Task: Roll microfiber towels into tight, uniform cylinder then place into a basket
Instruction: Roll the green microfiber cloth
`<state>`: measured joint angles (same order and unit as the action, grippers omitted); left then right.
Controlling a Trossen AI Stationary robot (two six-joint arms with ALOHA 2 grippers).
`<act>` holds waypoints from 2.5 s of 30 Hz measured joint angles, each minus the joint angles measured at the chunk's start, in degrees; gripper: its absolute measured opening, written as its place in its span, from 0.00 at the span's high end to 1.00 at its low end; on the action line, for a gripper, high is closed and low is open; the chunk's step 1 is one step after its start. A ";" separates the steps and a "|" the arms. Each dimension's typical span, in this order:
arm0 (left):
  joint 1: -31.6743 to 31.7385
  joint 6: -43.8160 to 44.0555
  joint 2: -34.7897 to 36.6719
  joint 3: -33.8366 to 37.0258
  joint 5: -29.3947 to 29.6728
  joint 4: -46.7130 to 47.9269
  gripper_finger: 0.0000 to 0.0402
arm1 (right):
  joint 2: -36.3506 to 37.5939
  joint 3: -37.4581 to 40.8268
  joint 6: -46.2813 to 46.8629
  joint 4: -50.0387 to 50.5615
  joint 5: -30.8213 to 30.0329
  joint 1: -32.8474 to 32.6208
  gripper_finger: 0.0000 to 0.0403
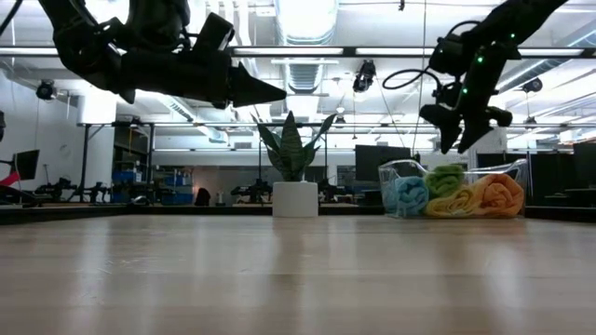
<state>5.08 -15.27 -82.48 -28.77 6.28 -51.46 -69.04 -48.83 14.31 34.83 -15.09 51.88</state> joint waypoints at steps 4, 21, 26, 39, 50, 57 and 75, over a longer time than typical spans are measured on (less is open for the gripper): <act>0.00 0.00 0.00 0.04 0.00 0.64 1.00 | 0.45 1.27 -0.76 -1.27 0.49 -1.87 0.58; 0.00 0.02 0.00 0.11 0.00 1.46 1.00 | 0.27 21.40 3.33 -32.80 -1.14 -5.11 0.98; 0.00 0.04 0.00 -0.24 0.02 1.42 1.00 | -1.03 22.43 4.76 -32.28 -0.70 -4.98 0.98; -0.04 0.05 0.75 0.25 2.44 1.40 1.00 | 8.89 16.49 0.61 -30.27 0.31 -5.34 0.98; 0.55 2.98 2.82 0.50 9.47 1.38 1.00 | 36.16 24.01 -8.27 -29.74 4.46 -15.69 0.98; 0.55 5.92 2.71 0.24 9.44 1.43 1.00 | 33.14 25.46 -5.89 -28.26 0.13 -13.34 0.98; 0.55 5.95 2.64 1.05 9.42 5.05 1.00 | 13.54 22.24 11.99 -48.14 4.93 -8.35 0.98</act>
<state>5.63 -9.32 -79.83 -27.73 15.70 -46.41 -55.50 -26.59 26.30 -13.31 -10.17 43.53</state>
